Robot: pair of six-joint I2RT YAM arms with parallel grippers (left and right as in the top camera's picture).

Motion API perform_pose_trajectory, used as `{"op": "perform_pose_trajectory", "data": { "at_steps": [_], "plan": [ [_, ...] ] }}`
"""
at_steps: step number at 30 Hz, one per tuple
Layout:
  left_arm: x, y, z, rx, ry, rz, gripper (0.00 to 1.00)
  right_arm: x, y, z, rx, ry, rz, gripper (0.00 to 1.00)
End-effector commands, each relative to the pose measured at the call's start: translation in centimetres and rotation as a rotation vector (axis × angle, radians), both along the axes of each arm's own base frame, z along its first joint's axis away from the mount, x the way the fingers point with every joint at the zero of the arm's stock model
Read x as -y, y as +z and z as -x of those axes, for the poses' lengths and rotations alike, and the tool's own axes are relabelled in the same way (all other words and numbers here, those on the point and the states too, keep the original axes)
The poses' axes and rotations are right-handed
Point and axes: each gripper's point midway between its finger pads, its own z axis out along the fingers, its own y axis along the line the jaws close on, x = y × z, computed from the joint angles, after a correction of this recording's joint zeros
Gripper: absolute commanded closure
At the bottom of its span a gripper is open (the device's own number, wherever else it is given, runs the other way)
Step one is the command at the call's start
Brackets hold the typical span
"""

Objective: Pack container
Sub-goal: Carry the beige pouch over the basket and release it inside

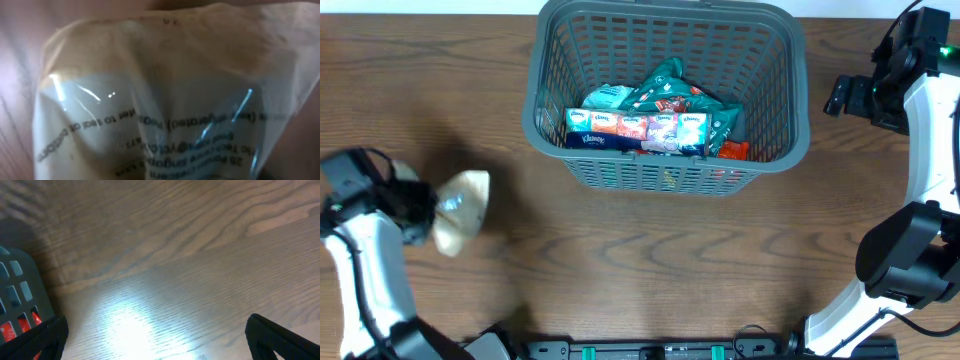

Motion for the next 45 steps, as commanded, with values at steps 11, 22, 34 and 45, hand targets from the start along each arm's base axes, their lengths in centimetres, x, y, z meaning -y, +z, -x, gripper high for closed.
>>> {"op": "perform_pose_trajectory", "data": {
  "at_steps": [11, 22, 34, 45],
  "plan": [
    [6.5, 20.0, -6.1, 0.335, -0.648, -0.326, 0.94, -0.4, 0.2, -0.4, 0.017, 0.023, 0.002, 0.01],
    [16.7, 25.2, -11.0, 0.484, -1.318, -0.715, 0.95, -0.4, 0.3, -0.5, 0.020, 0.038, 0.008, 0.01],
    [28.0, 28.9, -16.9, 0.807, -1.652, -1.085, 0.89, -0.4, 0.2, -0.4, 0.013, 0.047, 0.009, 0.01],
    [36.8, 24.5, -17.8, 0.880, -1.997, -1.258, 0.94, -0.4, 0.2, -0.4, 0.012, 0.047, 0.009, 0.01]
  ]
}}
